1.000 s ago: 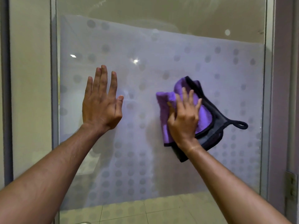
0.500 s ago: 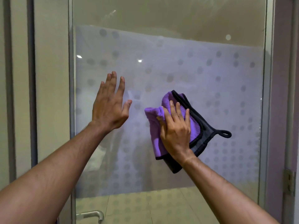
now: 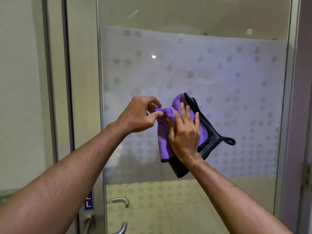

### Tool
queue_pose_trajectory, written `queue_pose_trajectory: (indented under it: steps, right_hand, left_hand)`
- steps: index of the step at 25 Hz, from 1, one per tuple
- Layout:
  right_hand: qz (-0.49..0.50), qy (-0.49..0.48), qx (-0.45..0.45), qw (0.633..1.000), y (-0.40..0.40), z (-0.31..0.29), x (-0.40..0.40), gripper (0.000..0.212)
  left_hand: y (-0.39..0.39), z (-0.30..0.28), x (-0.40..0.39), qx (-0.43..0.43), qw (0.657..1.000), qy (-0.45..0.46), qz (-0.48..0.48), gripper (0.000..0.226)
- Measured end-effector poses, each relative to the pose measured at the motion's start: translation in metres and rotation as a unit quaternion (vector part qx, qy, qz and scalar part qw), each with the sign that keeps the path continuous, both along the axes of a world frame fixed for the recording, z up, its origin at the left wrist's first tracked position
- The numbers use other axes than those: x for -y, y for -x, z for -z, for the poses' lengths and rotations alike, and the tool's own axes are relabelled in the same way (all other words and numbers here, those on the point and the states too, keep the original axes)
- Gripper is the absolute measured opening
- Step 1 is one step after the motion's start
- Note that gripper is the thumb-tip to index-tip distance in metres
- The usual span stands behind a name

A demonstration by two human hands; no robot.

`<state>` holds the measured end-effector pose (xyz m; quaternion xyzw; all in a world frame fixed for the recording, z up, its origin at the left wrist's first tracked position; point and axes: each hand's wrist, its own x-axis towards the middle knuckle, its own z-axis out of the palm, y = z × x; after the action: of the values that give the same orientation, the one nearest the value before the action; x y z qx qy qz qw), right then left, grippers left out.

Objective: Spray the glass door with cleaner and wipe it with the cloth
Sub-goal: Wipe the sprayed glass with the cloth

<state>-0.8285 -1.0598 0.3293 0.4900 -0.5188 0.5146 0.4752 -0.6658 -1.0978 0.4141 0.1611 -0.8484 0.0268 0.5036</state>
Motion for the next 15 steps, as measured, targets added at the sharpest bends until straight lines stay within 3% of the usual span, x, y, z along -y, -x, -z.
queue_pose_trajectory:
  steps: [5, 11, 15]
  right_hand:
    - [-0.021, -0.012, 0.026, 0.999, -0.026, 0.009, -0.006, 0.040]
    - [-0.065, -0.083, 0.072, 0.992, -0.042, 0.027, -0.013, 0.057]
    - [-0.217, -0.138, 0.088, 0.962, -0.039, 0.034, -0.019, 0.050]
  left_hand:
    - [-0.017, 0.004, -0.012, 0.008, 1.000, 0.010, 0.001, 0.007]
    - [-0.036, 0.008, -0.014, 0.057, 0.997, 0.044, -0.036, 0.017]
    - [-0.048, 0.010, -0.012, 0.072, 0.995, 0.038, -0.054, 0.020]
